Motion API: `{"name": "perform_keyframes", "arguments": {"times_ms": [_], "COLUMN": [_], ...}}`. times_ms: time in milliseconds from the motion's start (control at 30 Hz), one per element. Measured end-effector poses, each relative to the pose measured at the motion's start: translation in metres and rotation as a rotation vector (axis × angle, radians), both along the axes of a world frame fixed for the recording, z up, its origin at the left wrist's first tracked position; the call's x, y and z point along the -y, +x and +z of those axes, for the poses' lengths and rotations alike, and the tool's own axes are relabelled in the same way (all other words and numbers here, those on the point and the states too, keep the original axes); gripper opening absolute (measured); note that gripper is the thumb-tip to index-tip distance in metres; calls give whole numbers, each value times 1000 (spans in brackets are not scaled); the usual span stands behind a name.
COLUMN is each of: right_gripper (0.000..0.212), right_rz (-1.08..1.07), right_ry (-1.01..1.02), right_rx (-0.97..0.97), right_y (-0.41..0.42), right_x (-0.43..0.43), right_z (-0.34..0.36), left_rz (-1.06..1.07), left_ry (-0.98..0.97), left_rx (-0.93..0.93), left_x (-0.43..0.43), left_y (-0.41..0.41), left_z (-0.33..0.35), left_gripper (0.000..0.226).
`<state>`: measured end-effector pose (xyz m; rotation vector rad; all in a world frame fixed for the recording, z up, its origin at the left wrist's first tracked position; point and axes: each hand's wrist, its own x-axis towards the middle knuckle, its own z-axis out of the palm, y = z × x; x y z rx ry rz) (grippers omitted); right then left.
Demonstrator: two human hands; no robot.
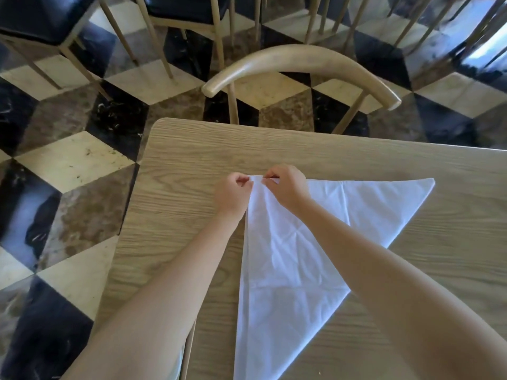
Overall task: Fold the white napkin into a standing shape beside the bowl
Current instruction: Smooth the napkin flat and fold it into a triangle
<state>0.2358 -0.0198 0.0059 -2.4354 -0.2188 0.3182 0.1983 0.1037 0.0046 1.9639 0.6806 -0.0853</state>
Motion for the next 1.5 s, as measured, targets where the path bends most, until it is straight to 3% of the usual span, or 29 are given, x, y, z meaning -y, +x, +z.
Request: {"name": "perform_keyframes", "arguments": {"times_ms": [267,467,667,967,1500], "right_gripper": [14,9,11,18,24], "right_rz": [-60,-119,-119,-112,-98], "right_ry": [-24,-64,-96,-174,-282], "right_rx": [88,185,249,342,397], "right_y": [0,-4,-6,-11,-7], "right_x": [-4,-8,-10,-12,-17], "right_z": [-9,-17,-27,-33,-35], "left_rz": [-63,-102,-79,39,148], "left_ry": [207,183,110,182,328], "left_rx": [87,81,-71,-216,-129], "left_x": [3,8,35,46,62], "left_y": [4,-9,-103,-283,-351], "left_z": [-5,0,6,17,22], "left_gripper": [12,17,35,32,10]}}
